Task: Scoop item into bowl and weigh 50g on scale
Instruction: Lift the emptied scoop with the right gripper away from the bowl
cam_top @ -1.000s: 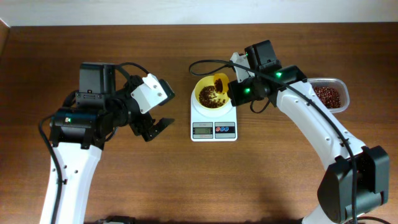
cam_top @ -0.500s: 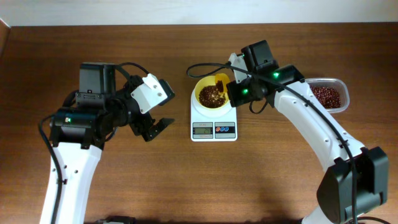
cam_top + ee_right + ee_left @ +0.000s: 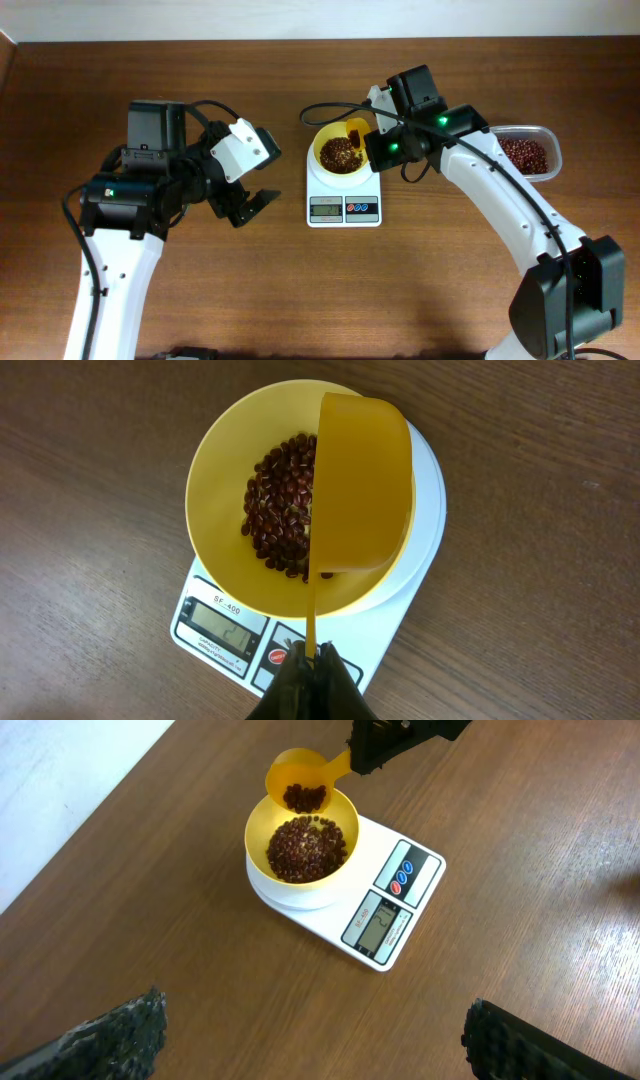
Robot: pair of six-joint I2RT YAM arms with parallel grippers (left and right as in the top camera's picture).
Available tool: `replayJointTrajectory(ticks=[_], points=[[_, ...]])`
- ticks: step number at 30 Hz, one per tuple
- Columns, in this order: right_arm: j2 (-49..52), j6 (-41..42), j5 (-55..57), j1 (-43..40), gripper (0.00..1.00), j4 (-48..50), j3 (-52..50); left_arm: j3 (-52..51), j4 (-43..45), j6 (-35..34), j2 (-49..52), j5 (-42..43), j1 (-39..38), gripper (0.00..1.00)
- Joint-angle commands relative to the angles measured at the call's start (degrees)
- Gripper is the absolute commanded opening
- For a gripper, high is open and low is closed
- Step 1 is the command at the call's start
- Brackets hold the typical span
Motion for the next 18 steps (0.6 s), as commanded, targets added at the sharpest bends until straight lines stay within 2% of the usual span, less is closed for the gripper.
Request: replayJointTrajectory(ticks=[1,3,7,18], points=[[-1.7,-0.8,0.0,0.7,0.04,0.2,1.3,0.9,0.0,-0.6,-0.3,0.0,-0.1,0.99],[-1.7,-1.0,-0.2,1.0,0.04,0.2,1.3,0.9,0.0,-0.6,-0.3,0.0,-0.1,0.99],[-1.7,-7.9,1.7,3.5,0.04,0.2,1.3,0.9,0.0,-0.6,-0.3,0.0,-0.1,0.99],[-1.7,-8.1,6.7,4.0,0.04,0.2,1.3,0.9,0.0,-0.5,-0.3,0.0,-0.1,0.99]])
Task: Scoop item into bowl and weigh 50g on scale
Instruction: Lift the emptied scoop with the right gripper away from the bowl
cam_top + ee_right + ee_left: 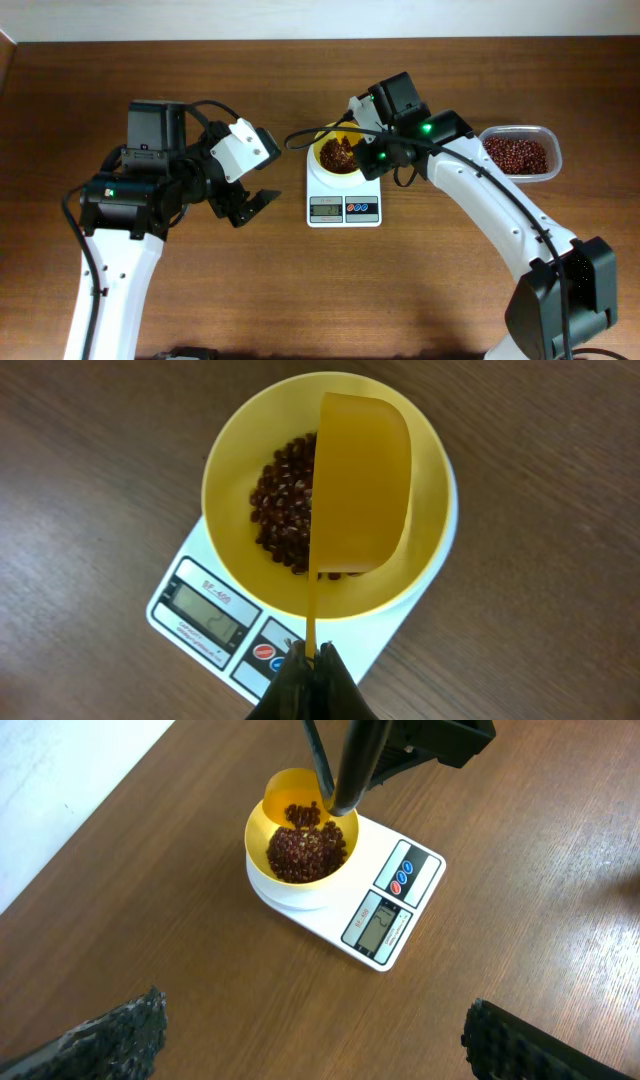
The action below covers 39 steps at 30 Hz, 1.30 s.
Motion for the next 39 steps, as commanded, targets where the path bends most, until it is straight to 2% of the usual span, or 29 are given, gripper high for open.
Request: replayJointTrajectory(ticks=[1,17,19,21,34,39], points=[[-1.7,-0.6,1.9,0.2,0.04,0.2,1.3,0.9,0.0,-0.6,-0.3,0.0,-0.1,0.99],[-1.7,-0.6,1.9,0.3,0.04,0.8,1.3,0.9,0.0,-0.6,-0.3,0.0,-0.1,0.99],[-1.7,-0.6,4.5,1.0,0.04,0.5,1.3,0.9,0.0,-0.6,-0.3,0.0,-0.1,0.99],[-1.7,-0.9,12.6,1.7,0.04,-0.2,1.3,0.9,0.0,-0.6,-0.3,0.0,-0.1,0.99],[-1.7,-2.1,10.7,2.4,0.04,-0.2,2.5,0.9,0.0,-0.5,-0.3,0.0,-0.1,0.99],[-1.7,-2.1,10.7,1.1,0.04,-0.5,7.6,0.9,0.0,-0.6,-0.3,0.0,-0.1,0.99]])
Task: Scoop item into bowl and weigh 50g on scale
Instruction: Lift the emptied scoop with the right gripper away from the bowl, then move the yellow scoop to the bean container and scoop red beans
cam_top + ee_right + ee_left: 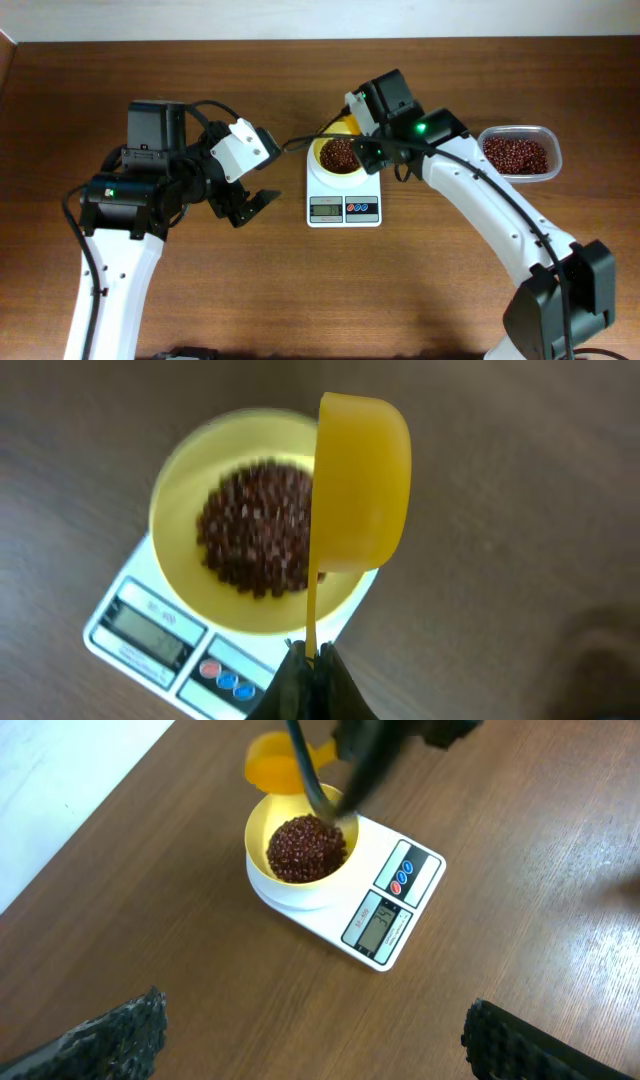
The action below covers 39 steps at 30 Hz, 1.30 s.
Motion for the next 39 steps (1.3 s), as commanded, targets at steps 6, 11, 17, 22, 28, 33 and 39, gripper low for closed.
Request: replayJointTrajectory(ticks=[6,11,17,22,28,33,39], points=[[-1.9,-0.3,8.0,-12.2,0.04,-4.4,8.4,0.9,0.0,-0.6,-0.3,0.0,-0.1,0.99],[-1.9,7.9,10.1,-26.9,0.04,-12.4,8.3,0.9,0.0,-0.6,-0.3,0.0,-0.1,0.99],[-1.7,9.1,9.9,-34.8,0.04,-14.8,6.0,0.9,0.0,-0.6,-0.3,0.0,-0.1,0.99],[-1.7,9.1,10.1,-36.2,0.04,-12.7,-2.9,0.9,0.0,-0.6,-0.3,0.0,-0.1,0.99],[-1.7,9.1,9.9,-36.3,0.04,-7.1,-8.9,0.9,0.0,-0.6,-0.3,0.0,-0.1,0.99],[-1.5,9.1,-0.2,-36.3,0.04,-5.0,-12.1,0.9,0.0,-0.6,-0.3,0.0,-0.1,0.99],[-1.5,11.0,-8.6,-36.5,0.04,-4.7,-12.1,0.9,0.0,-0.5,-0.3,0.0,-0.1,0.99]])
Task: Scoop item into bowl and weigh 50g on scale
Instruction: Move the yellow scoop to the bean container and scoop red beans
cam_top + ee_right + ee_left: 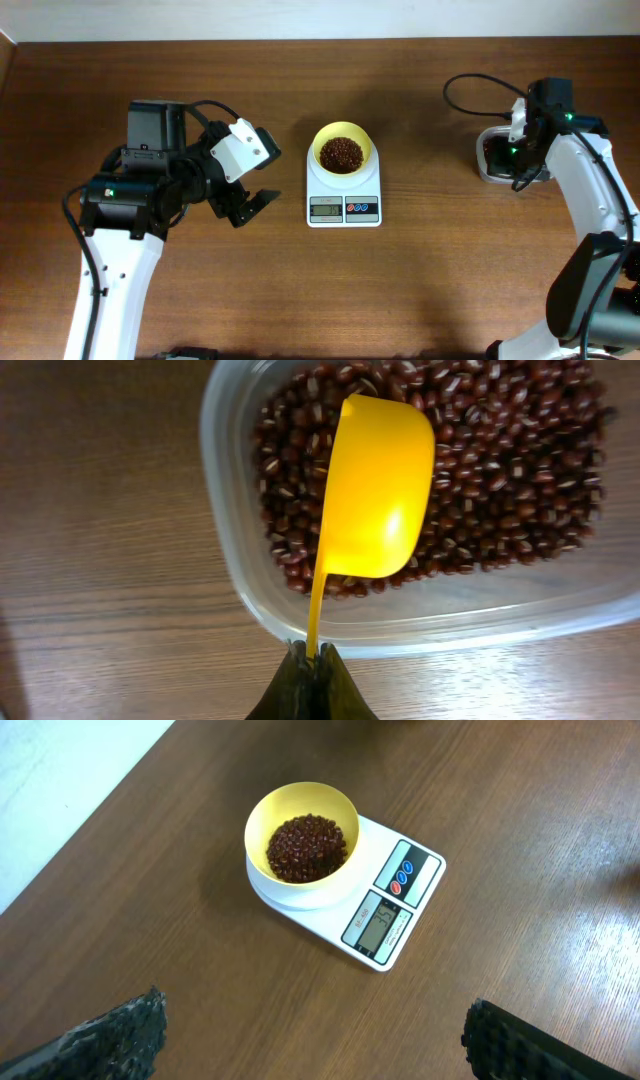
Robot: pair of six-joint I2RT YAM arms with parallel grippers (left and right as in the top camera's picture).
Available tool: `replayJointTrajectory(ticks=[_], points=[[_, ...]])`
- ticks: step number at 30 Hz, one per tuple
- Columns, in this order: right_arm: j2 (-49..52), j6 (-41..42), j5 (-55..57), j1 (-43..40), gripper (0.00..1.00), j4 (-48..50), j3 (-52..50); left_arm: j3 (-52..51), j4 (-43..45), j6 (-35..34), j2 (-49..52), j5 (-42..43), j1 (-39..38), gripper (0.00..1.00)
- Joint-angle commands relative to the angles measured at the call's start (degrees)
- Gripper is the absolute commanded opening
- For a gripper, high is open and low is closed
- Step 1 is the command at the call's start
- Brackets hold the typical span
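Observation:
A yellow bowl (342, 153) holding red beans (307, 847) sits on the white scale (344, 203) at the table's middle. My right gripper (312, 653) is shut on the thin handle of the yellow scoop (375, 487). The scoop hangs with its back toward the wrist camera over the clear tub (240, 595) of red beans (500, 470) at the far right. In the overhead view the right arm (545, 130) covers most of that tub (487, 160). My left gripper (250, 205) stands open left of the scale, nothing between its fingers (110, 1030).
The scale's display (378, 928) and its buttons (403, 877) face the table's front. The table's far edge meets a white wall (300, 18).
My right gripper has carried the scoop from beside the bowl on the scale to above the tub of beans at the far right. The left arm has not moved.
The scoop, held by my right gripper, first hung over the bowl with beans in it. Then it sat lower against the bowl, then tipped at the bowl's far rim with the bean pile fuller. Now it is over the tub.

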Motion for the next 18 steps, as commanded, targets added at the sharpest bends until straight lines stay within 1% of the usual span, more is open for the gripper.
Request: replayJointTrajectory(ticks=[1,4,10,12,16,18], points=[[-0.9,4.0,-5.2,-0.9,0.04,0.3,-0.3,0.9,0.0,-0.5,-0.3,0.0,-0.1,0.99],[-0.8,4.3,-11.7,-4.6,0.04,0.4,-0.3,0.9,0.0,-0.6,-0.3,0.0,-0.1,0.99],[-0.4,4.3,-19.6,-12.0,0.04,-0.5,-0.5,0.9,0.0,-0.6,-0.3,0.0,-0.1,0.99],[-0.4,4.3,-20.0,-13.8,0.04,-1.4,-0.5,0.9,0.0,-0.6,-0.3,0.0,-0.1,0.99],[-0.4,4.0,-29.9,-19.3,0.04,-1.5,-0.5,0.9,0.0,-0.6,-0.3,0.0,-0.1,0.99],[-0.4,4.0,-31.9,-20.9,0.04,-1.6,-0.5,0.9,0.0,-0.5,-0.3,0.0,-0.1,0.99]])
